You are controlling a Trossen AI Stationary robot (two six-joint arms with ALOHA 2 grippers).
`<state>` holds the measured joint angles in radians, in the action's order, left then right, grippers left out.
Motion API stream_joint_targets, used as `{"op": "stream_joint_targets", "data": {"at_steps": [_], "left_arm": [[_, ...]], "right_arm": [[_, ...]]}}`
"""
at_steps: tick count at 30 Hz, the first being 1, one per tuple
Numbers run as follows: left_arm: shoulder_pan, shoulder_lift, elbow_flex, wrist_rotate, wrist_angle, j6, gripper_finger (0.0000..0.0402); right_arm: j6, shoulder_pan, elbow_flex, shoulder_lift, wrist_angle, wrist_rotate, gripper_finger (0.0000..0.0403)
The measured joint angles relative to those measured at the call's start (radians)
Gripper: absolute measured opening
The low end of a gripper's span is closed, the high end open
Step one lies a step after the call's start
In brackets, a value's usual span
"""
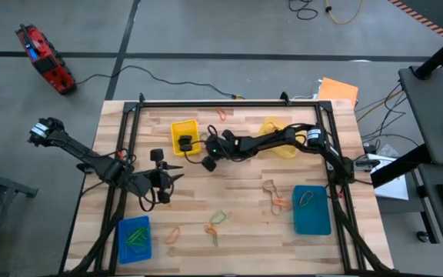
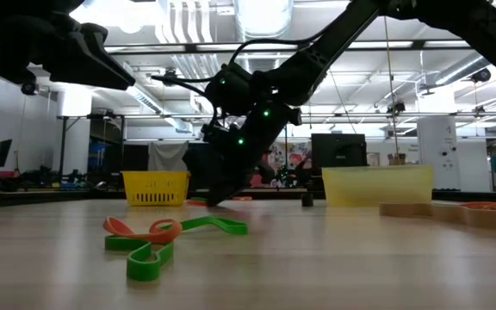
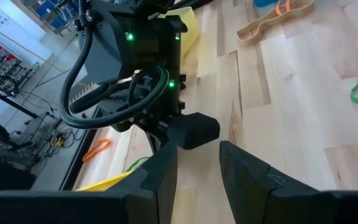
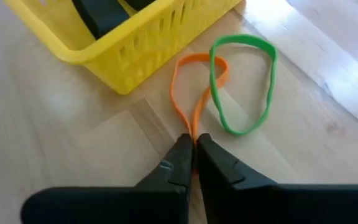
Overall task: Sort rubber bands into baskets
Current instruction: Put the orange rubber band into the right blue bin
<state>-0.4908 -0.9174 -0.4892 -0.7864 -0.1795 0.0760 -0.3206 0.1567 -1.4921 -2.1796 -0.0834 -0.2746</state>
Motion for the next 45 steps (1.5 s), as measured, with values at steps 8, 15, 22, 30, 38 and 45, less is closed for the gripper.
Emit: {"op": "stream_joint_targets", "data": {"at_steps": [8,15,22,30,38,45], "left_arm": [[0.000,0.000,0.000,0.000,0.000,-0.007,0.0104],[0.000,0.000,0.000,0.000,0.000,-0.015,0.0104],[0.000,0.000,0.000,0.000,0.001,-0.015,0.0104],[0.002,0.000,0.000,0.000,0.004,-0.015,0.0104],[0.002,0.000,0.000,0.000,0.008,-0.007,0.0104],[0.002,0.000,0.000,-0.001,0.010,0.000,0.0104]], "right_arm": [[0.006,-0.033,-0.002,0.088,-0.232,0.006,0.0009],[0.006,-0.094,-0.002,0.192,-0.482,-0.007,0.0009],[-0.046,-0.183,-0.002,0.365,-0.721,0.074,0.0009],[-0.308,-0.318,0.004,0.587,-1.061,0.324,0.0009],[-0.890,-0.483,0.054,0.689,-1.473,0.421,0.0009],[-1.058,-0.538,0.186,0.705,-1.482,0.491,0.0009]]}}
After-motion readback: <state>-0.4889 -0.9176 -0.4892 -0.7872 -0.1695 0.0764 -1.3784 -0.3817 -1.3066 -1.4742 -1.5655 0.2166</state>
